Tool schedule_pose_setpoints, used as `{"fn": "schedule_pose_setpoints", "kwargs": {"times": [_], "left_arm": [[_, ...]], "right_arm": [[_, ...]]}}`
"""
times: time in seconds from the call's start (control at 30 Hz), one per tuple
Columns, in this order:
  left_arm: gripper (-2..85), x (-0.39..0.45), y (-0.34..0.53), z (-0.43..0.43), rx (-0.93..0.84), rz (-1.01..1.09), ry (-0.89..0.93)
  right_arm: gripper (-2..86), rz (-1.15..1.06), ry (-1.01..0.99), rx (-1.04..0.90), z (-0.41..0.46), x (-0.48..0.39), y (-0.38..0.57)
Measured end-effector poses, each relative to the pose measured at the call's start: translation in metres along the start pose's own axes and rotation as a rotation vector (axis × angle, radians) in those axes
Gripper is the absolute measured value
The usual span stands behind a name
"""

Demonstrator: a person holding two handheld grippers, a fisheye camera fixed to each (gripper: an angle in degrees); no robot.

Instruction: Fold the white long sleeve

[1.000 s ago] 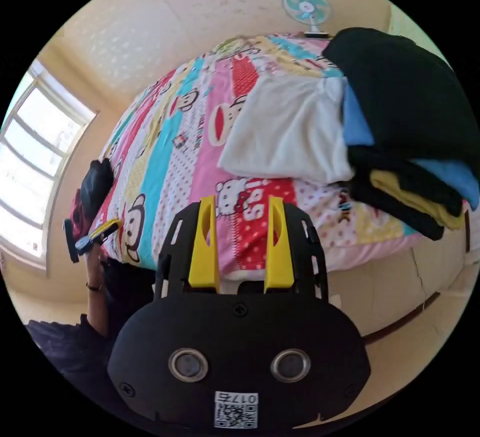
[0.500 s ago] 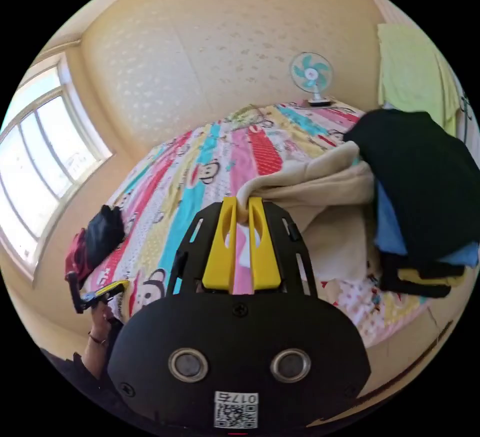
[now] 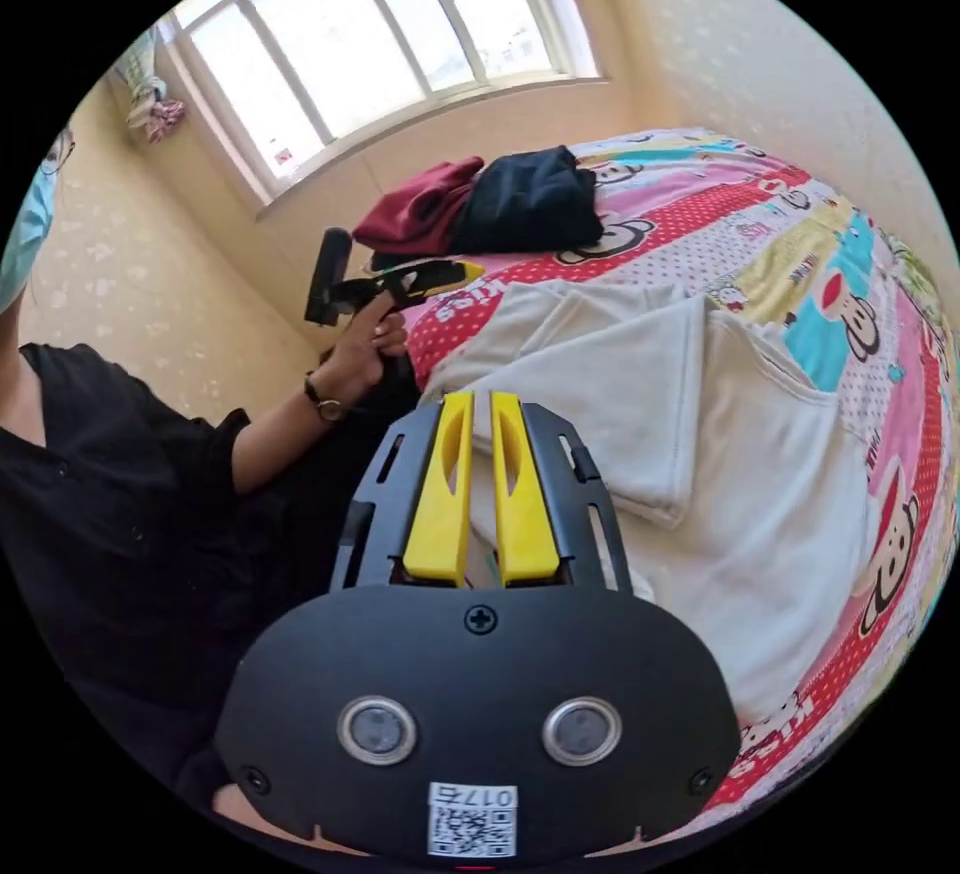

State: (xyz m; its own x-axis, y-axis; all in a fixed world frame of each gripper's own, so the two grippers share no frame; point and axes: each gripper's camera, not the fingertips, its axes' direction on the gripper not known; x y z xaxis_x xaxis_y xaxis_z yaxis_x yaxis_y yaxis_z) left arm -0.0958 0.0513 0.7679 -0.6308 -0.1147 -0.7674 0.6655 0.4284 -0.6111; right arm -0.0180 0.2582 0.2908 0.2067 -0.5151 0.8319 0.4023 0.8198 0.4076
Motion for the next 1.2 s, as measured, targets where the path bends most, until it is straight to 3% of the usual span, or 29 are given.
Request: {"fn": "schedule_pose_setpoints", "kwargs": {"times": [0.1,0.17,0.27,0.33,0.43,0.6,0.77,0.9,1.0,1.1,1.2], "left_arm": [[6.4,-0.003,-0.005,0.010,-0.056,0.002,0.040],[6.5,0.012,-0.006,0.023,-0.110,0.079,0.022],[6.5,0.030,-0.003,0.040,-0.170,0.159,-0.020],[6.5,0.034,0.000,0.047,-0.185,0.176,-0.038],[6.7,0.030,0.003,0.050,-0.171,0.156,-0.026],[10.0,0.021,0.003,0.051,-0.128,0.101,-0.015],[11.0,0.020,0.013,0.076,-0.164,0.072,0.014],[11.1,0.032,0.008,0.084,-0.170,0.075,-0.016],[12.0,0.048,-0.016,0.095,-0.212,0.091,-0.030],[14.3,0.062,-0.046,0.142,-0.376,0.134,-0.025],[15.3,0.073,-0.053,0.199,-0.504,0.182,-0.156]], "right_arm": [[9.2,0.209,0.126,0.139,-0.030,0.058,-0.022],[12.7,0.270,0.231,0.103,-0.027,0.097,-0.039],[14.6,0.355,0.389,-0.313,0.042,0.170,-0.049],[10.2,0.314,0.349,-0.261,0.042,0.170,-0.038],[4.2,0.249,0.349,-0.340,0.017,0.132,-0.027],[3.3,0.132,0.133,-0.411,-0.031,0.051,0.046],[5.0,0.348,0.016,-0.521,-0.039,0.074,0.122],[7.3,0.395,-0.003,-0.293,-0.099,0.110,0.103],[9.7,0.359,0.111,-0.172,-0.133,0.150,0.054],[12.6,0.356,0.205,-0.071,-0.141,0.207,-0.004],[14.1,0.360,0.253,-0.074,-0.116,0.268,-0.056]]}}
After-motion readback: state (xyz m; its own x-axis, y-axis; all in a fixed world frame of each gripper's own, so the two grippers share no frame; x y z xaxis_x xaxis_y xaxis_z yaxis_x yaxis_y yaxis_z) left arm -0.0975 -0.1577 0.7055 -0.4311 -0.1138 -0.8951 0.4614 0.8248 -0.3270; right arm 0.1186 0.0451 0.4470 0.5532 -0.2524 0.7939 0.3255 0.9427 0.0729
